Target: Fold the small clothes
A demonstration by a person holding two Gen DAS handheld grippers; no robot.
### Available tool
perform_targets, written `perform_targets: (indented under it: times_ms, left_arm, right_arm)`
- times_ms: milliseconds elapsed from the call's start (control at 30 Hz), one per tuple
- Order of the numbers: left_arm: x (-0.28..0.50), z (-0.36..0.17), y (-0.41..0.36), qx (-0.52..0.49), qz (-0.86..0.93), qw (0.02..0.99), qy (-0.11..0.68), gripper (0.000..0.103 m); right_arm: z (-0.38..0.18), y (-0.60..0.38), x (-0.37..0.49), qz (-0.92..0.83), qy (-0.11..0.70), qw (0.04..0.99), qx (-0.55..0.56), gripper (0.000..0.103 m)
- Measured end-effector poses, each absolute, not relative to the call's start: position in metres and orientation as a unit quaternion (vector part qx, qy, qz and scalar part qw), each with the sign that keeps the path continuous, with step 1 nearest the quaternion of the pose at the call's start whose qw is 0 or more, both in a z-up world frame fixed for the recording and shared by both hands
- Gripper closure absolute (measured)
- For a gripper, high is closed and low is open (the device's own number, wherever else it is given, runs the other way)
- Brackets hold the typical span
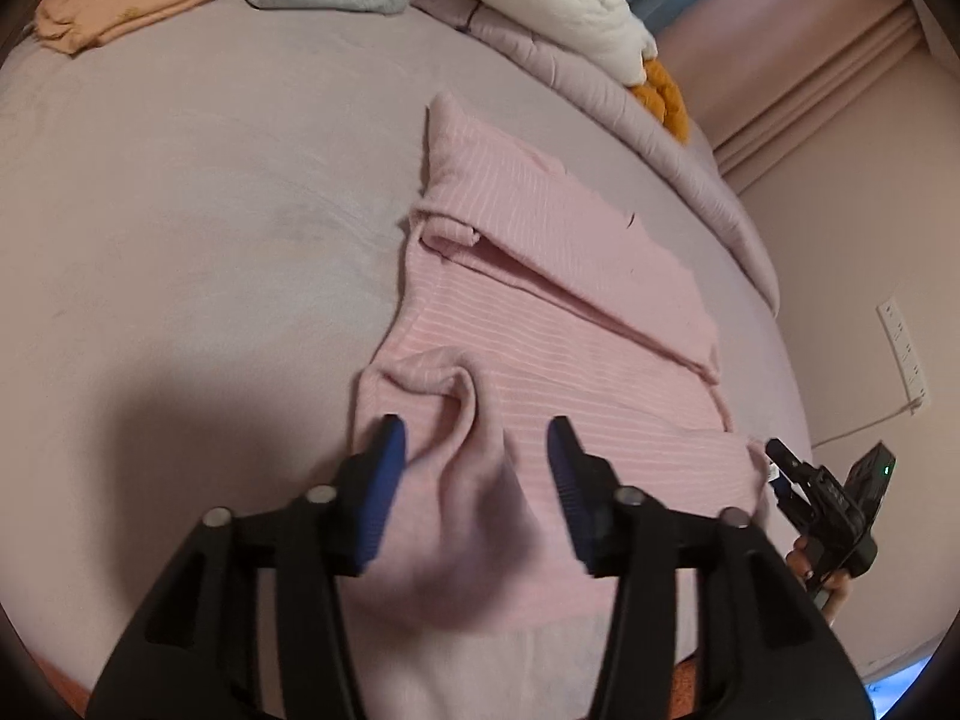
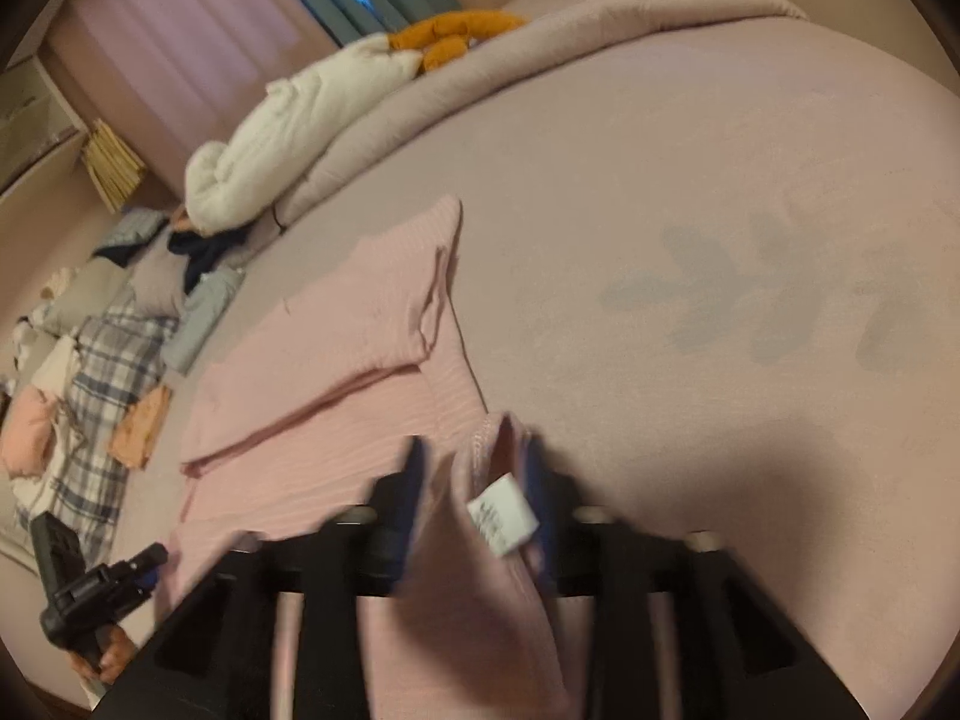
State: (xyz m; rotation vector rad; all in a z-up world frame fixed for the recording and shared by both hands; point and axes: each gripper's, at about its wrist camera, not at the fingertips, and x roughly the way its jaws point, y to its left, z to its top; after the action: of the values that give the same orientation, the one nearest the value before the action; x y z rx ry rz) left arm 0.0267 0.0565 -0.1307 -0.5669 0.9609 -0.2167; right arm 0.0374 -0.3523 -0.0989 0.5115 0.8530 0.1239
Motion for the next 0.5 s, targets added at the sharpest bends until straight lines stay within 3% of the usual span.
perform_targets:
  times_ms: [500]
  left_arm:
    - [-0.016,-0.149,0.052,-0.265,-0.084,0.839,0.468,0.051]
  right_arm:
    - [-0.111,-0.347,-0.012,0.066,0.426,0.87,0.24,0.051]
